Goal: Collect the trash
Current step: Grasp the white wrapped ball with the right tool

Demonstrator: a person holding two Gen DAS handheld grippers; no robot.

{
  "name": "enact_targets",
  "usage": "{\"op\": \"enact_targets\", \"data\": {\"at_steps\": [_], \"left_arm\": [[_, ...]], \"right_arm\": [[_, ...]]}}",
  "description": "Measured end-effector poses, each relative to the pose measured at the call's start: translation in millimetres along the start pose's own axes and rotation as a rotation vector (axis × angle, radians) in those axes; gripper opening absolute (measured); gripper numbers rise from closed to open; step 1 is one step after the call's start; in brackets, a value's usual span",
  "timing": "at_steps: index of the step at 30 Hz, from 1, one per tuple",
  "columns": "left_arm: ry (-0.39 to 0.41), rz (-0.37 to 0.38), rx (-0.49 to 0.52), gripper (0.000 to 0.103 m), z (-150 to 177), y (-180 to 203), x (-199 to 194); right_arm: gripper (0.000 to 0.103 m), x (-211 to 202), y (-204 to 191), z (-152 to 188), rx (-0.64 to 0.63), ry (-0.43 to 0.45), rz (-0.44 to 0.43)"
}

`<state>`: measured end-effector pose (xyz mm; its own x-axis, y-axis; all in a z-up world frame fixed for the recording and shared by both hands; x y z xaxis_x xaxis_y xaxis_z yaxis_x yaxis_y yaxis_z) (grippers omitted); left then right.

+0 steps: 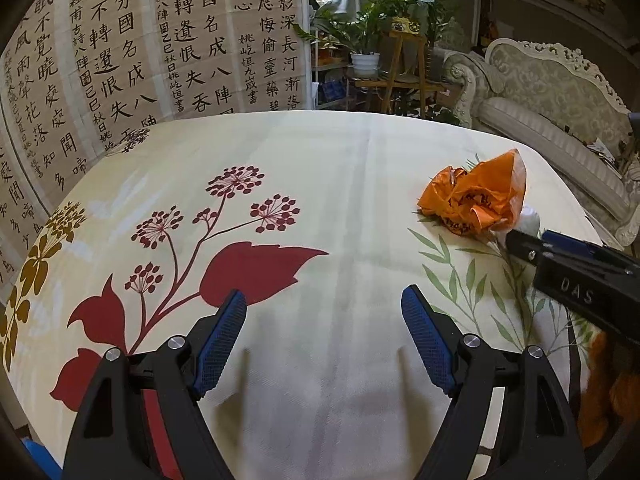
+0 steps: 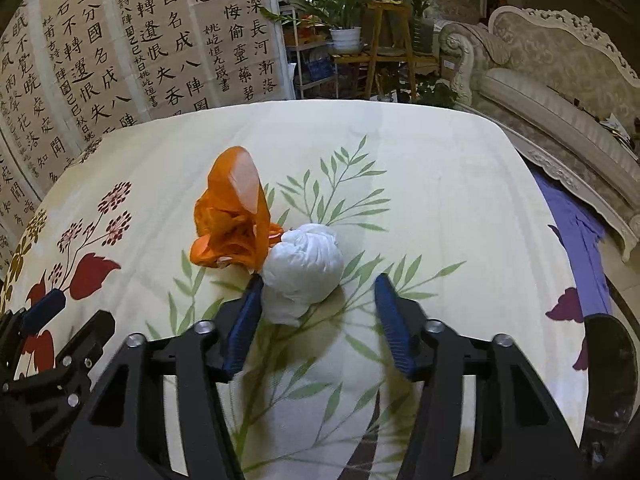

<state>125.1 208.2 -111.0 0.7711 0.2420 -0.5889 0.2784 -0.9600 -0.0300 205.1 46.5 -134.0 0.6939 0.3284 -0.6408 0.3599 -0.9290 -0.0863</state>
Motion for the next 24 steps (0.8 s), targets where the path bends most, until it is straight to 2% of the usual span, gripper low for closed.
{"op": "enact_targets", "data": {"at_steps": [1,3,10,11,12,14,24], "left_arm": [[0.001,0.002,0.005,0.077,0,2,0],[0.003,0.007,0.012,0.077,-2,5,1],[0.013,0.027,0.048,0.079,-8,25,8],[0.015,0.026,0.058,0.079,-9,28,9],[0.017,0.03,0.063,0.079,-11,31,9],[0.017,0.032,0.063,0.079,-11,33,11],[0.008,0.025,0.025,0.079,-13,23,15]], "right_arm": [[0.035,0,2,1,-0.001,-0.002,0.003],[0.019,0,11,2,0.001,-0.005,0.017],[0.018,-7,45,7,0.045,-0.02,0.042],[0.022,-8,47,8,0.047,-0.021,0.04],[0.033,-11,49,8,0.049,-0.02,0.044],[0.047,-15,50,7,0.042,-0.011,0.039],[0.048,-9,19,-6,-0.017,0.016,-0.01]]}}
Point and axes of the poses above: each gripper's, at about its wrist camera, not at the fingertips, and x roughly the way its jaws point, y to its right, z to its underside, the point moved 9 cm from there along x, roughly the way its jaws point, and after that the axes turned 11 degrees about y, right-handed, at the moved point
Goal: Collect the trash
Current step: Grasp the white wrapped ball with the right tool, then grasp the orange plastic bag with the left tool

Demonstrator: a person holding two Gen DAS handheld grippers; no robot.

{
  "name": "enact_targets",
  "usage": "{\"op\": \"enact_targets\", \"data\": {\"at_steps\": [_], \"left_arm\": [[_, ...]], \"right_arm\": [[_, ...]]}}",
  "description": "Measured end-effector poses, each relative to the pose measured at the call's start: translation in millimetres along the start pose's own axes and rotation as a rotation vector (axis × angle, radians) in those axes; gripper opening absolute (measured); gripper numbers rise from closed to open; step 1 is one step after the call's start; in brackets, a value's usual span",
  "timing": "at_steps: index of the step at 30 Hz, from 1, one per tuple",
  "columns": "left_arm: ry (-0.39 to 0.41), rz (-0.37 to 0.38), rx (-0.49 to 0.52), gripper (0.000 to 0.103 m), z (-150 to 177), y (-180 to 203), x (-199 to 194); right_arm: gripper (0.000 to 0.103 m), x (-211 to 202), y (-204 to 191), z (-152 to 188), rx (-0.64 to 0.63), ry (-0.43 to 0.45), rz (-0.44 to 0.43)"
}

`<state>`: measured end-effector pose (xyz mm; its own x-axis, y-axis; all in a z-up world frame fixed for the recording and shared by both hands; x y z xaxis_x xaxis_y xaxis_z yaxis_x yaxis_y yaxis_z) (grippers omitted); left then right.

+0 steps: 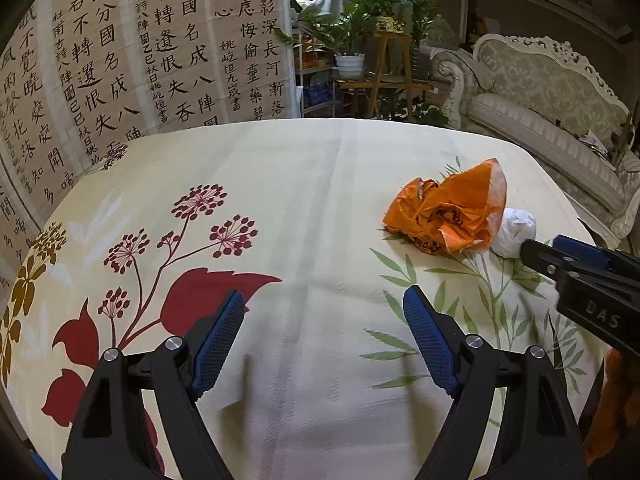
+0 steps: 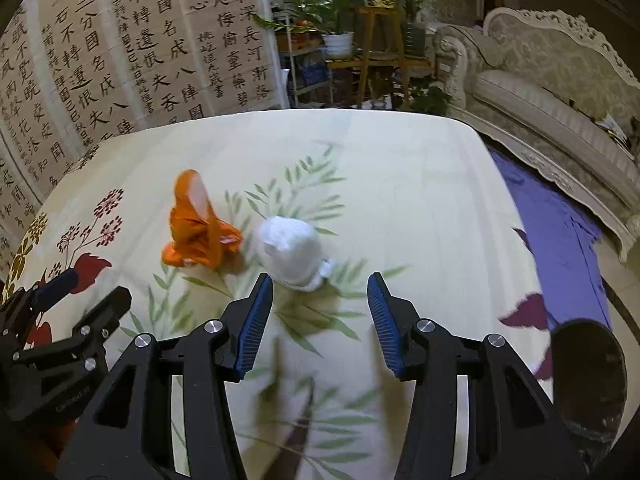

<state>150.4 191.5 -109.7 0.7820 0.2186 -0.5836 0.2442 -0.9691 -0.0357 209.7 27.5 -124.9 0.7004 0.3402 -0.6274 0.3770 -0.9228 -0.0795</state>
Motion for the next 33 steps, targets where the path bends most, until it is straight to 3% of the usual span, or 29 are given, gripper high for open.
{"op": "enact_targets", "data": {"at_steps": [5,8,11,20,33], "left_arm": [[0.002,0.001,0.007,0.08,-1,0,0],[0.005,0.008,0.024,0.08,-1,7,0],[0.012,0.027,0.035,0.08,-3,16,0],[0.012,0.071,0.064,0.08,-10,50,12],[0.013,0.079,0.063,0.081,-29,78,36]], "right_arm": [[0.047,17,-8,-3,-0.015,-0.015,-0.009],[0.031,20,-6,-3,-0.012,-0.021,-0.01],[0.029,16,2,-3,-0.014,-0.012,0.009],[0.029,1,50,5,0.02,0.004,0.087],[0.029,1,57,6,0.04,0.005,0.073]]}}
Point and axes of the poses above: each gripper's, at about its wrist camera, not at the fingertips, and x roughly the way its jaws point, y to its right, z to its underside, the point moved 9 cm from there along x, roughly the way its jaws point, and after that the axes turned 11 degrees about y, right-handed, at the moved point
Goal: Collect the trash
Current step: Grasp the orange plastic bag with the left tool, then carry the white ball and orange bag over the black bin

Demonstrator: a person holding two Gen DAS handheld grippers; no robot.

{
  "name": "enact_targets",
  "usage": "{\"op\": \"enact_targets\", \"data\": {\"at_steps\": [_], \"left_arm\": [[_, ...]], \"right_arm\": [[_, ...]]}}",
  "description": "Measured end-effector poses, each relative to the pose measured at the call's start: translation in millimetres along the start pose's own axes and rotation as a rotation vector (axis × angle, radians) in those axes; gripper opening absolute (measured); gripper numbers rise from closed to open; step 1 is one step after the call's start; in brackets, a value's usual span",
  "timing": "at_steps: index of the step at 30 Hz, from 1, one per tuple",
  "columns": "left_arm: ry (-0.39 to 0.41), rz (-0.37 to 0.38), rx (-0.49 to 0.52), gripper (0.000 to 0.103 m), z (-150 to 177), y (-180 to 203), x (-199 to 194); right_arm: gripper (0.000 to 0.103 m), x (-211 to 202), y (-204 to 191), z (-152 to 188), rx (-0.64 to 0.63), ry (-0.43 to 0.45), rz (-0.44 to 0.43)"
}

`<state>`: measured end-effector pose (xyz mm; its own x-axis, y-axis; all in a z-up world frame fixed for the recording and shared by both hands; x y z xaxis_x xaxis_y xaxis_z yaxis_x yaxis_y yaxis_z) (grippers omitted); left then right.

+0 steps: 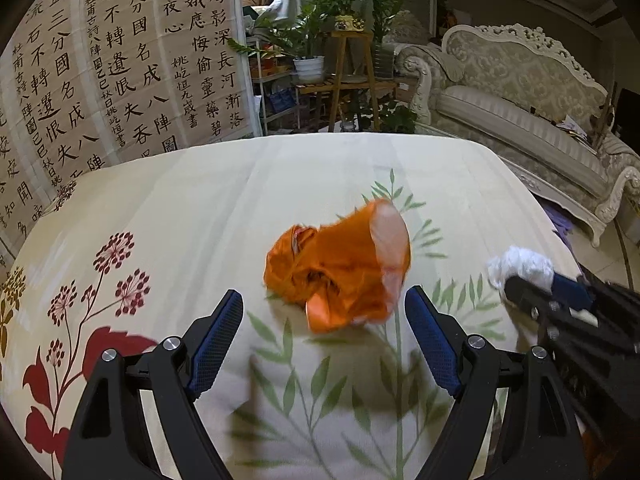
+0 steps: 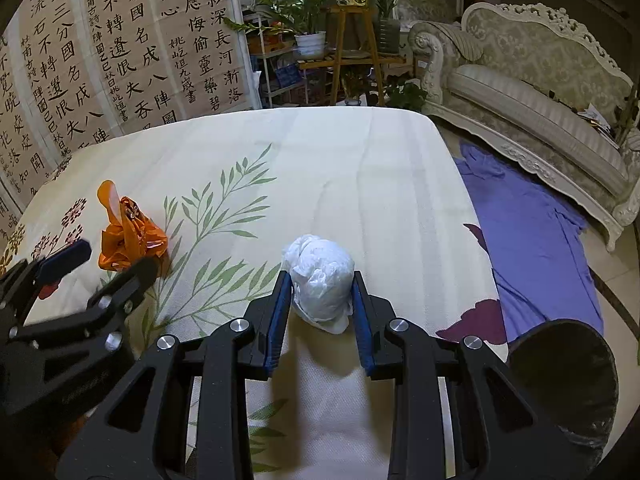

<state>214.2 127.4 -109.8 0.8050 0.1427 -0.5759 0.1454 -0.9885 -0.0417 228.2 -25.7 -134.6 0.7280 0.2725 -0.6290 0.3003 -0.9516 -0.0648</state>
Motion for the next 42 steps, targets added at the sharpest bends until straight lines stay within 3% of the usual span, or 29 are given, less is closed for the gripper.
{"op": "enact_targets", "data": {"at_steps": [7,11,18,19,42], "left_arm": [[0.003,0.001,0.001,0.08,-5,1,7],[-0.002,0.016,-0.002,0.062,-3,2,6],[0.004,0.029,0.002,0.049,-2,5,3],[0.005,0.036,0.003,0.033,-2,6,2],[0.02,0.076,-0.013,0.033,26,-5,-57]], "right_arm": [[0.029,0,0,0,-0.001,0.0,0.0],[0.029,0,0,1,-0.004,0.001,0.003],[0.029,0,-3,1,-0.024,0.002,0.019],[0.029,-1,-4,2,-0.029,0.003,0.023],[0.027,-54,-22,35,-0.021,0.01,0.019]]}}
Point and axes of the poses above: each gripper's, at about its wrist camera, not at the fingertips, and x roughly the way its jaws point, y to its right, z to its underside, the point moved 9 cm from there along x, roughly the way its jaws point, and after that the axes turned 11 degrees about y, right-handed, at the moved point
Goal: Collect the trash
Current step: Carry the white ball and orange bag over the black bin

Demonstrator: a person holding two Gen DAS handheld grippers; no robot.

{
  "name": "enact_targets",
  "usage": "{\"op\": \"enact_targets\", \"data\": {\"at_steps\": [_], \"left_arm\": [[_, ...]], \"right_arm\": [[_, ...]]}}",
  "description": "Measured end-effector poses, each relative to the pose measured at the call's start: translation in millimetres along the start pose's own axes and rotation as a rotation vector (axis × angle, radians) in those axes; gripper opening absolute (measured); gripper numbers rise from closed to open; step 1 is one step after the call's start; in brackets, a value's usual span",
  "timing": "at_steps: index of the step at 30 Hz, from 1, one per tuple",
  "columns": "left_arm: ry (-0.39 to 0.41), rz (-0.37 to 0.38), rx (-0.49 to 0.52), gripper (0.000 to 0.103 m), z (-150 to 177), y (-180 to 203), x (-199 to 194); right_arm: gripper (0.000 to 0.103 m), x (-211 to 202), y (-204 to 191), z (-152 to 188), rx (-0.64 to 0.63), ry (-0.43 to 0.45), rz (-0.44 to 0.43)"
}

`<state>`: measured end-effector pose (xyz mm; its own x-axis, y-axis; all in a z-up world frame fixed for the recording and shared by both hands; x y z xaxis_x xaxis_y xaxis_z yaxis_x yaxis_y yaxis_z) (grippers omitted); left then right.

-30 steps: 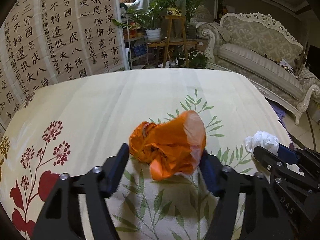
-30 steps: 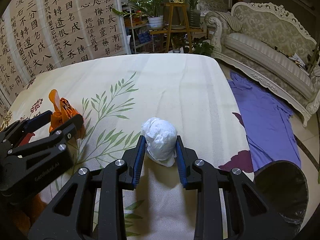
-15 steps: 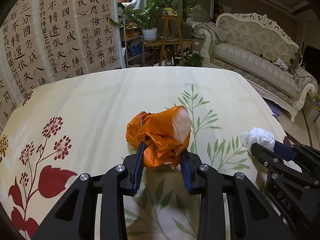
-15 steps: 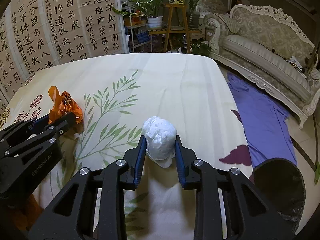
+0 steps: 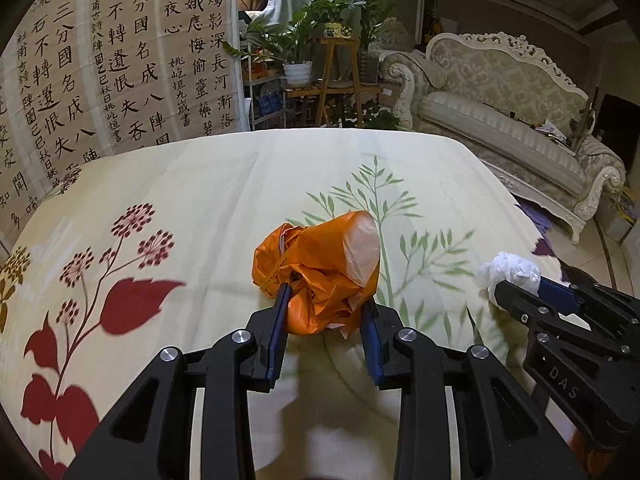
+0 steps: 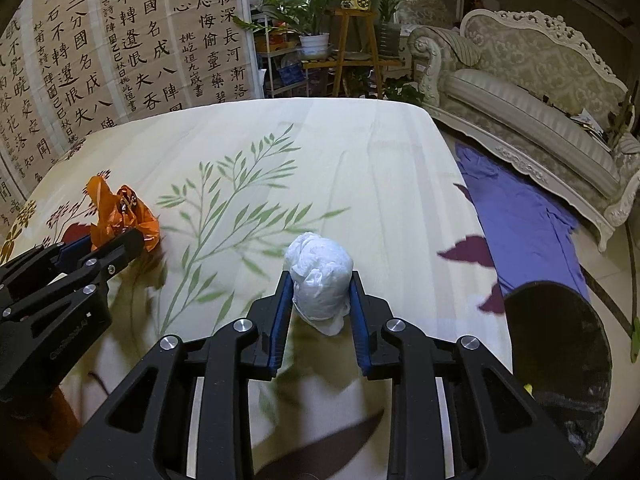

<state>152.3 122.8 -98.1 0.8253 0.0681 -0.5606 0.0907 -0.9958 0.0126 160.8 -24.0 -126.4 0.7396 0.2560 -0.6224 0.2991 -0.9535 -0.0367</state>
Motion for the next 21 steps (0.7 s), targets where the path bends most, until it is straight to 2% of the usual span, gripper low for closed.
{"op": "enact_targets", "data": {"at_steps": [11,21], "left_arm": [[0.034,0.033,0.006,0.033,17,19,-44],[0.085,0.096,0.023,0.033,23,62,-77]], "right_arm": [[0.027,-44,4,24,0.019,0.018,0.005],[0.027,-95,44,39,0.061,0.078,0.065]]}}
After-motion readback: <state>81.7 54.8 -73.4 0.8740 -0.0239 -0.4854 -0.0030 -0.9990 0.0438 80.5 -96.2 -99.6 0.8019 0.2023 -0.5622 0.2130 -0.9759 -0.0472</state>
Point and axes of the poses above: each gripper's, at about its wrist camera, not at the fingertips, and x roughly the way its jaws point, y to its right, z to its underside, the point moved 9 cm from there along x, roughly the way its jaws point, and after that the axes turned 11 degrees about y, right-handed, at the moved point
